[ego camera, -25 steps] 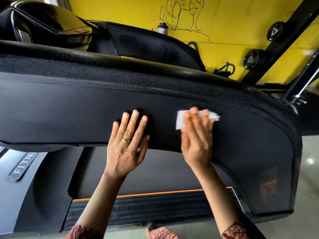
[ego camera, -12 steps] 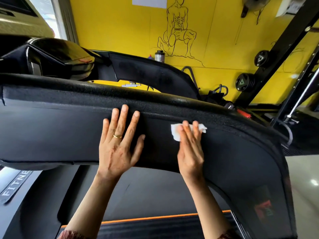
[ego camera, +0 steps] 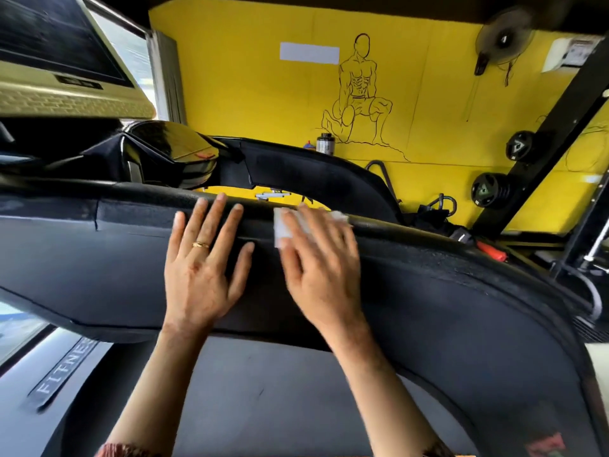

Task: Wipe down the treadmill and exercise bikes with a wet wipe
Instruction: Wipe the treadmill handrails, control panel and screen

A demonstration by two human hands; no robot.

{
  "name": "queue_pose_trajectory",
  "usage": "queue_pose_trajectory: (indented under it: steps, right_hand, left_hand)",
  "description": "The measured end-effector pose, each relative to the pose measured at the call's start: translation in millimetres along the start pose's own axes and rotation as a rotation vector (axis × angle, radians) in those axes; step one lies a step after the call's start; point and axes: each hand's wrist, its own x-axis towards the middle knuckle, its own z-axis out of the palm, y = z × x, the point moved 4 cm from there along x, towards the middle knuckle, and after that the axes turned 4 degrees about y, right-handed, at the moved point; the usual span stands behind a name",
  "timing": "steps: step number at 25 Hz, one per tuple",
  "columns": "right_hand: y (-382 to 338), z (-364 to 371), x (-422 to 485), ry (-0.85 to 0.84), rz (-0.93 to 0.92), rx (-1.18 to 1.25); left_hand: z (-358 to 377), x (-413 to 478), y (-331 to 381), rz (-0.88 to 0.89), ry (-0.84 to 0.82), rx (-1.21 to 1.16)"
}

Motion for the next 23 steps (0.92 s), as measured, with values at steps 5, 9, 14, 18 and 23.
queue_pose_trajectory:
  steps: [5,9,14,18,23]
  right_hand:
    - [25.4,-9.0,1.8,0.033,0.19,-0.2]
    - [-60.4,34.3,32.4,-0.173,-0.058,0.049]
    - [-32.5,12.2,14.3,-0.084,-0.02,0.014]
    - [-80.1,34.7,22.9,-0.111,-0.053,0.005]
    - [-100.7,50.7,64.1,-0.347,-0.172,0.175]
  left_hand:
    - [-10.6,-4.1,-21.3,-0.034,0.006,0.031]
    - [-11.3,5.1,-37.8,-0.089,0.021,-0.016]
    - [-26.4,-0.1,-68.5,-0.113,0.032,-0.008]
    - [-25.1,0.7,-77.9,-0.139,0.049,-0.057]
    - [-25.5,1.8,-80.5,-0.143,0.027,-0.112]
